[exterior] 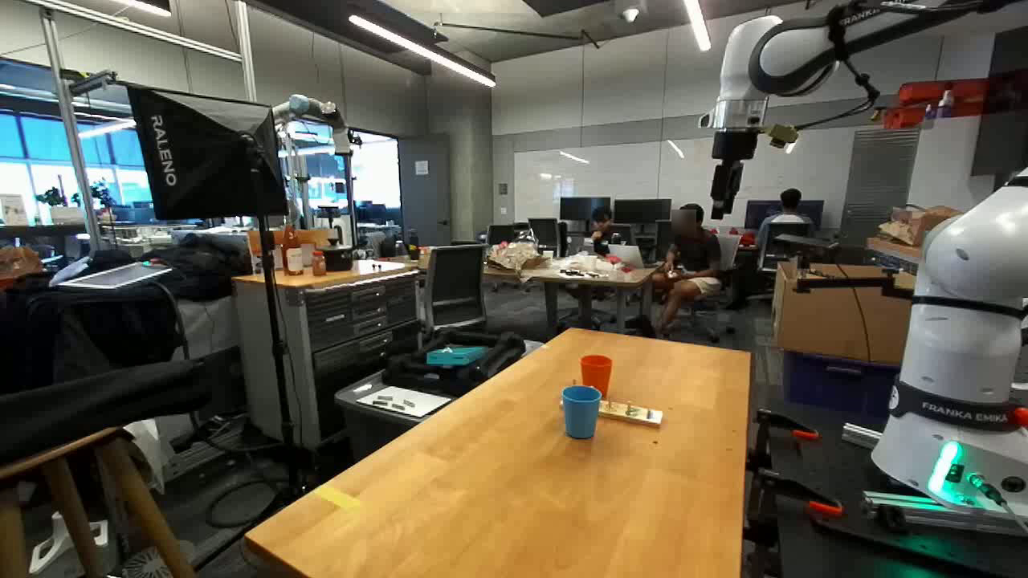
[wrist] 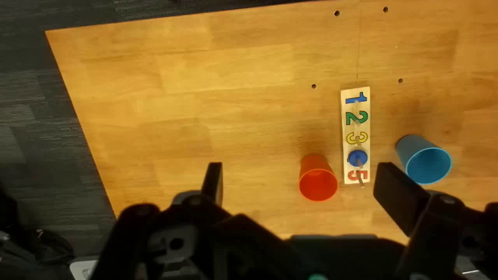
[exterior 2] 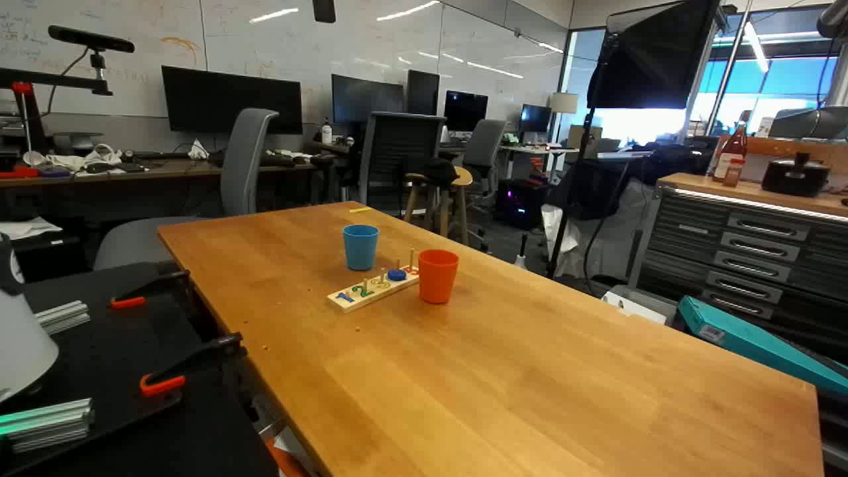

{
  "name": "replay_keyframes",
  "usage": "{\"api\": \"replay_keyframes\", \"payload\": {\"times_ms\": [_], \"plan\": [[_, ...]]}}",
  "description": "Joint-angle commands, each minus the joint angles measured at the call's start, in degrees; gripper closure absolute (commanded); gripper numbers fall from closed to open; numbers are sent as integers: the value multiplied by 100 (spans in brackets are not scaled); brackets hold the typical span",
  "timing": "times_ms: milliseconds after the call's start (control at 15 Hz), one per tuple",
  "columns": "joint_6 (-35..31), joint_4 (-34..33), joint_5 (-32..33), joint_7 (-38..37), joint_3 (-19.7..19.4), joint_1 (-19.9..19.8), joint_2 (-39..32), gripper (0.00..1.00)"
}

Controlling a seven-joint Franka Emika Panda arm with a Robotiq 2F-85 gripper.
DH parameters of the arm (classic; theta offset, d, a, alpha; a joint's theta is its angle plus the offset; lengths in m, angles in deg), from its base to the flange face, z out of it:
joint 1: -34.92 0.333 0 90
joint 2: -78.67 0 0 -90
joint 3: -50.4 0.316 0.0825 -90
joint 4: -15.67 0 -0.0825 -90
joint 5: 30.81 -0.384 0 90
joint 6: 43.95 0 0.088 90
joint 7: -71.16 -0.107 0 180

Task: Pick up the blue cup and put it in the orange cup

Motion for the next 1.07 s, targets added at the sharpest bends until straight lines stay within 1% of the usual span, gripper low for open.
{"api": "replay_keyframes", "payload": {"times_ms": [0, 333, 400, 533, 667, 800, 1000], "plan": [[22, -36, 22, -22, -30, 45, 2, 0], [23, -90, 22, -23, -31, 46, 21, 0], [-22, 125, 2, 71, 23, 144, 169, 0], [-226, 638, -203, 46, 197, 414, 389, 0], [-288, 997, -573, -25, 391, 789, 458, 0], [-506, 1357, -947, -71, 636, 1168, 460, 0], [-1241, 1823, -1425, -271, 1087, 1711, 168, 0]]}}
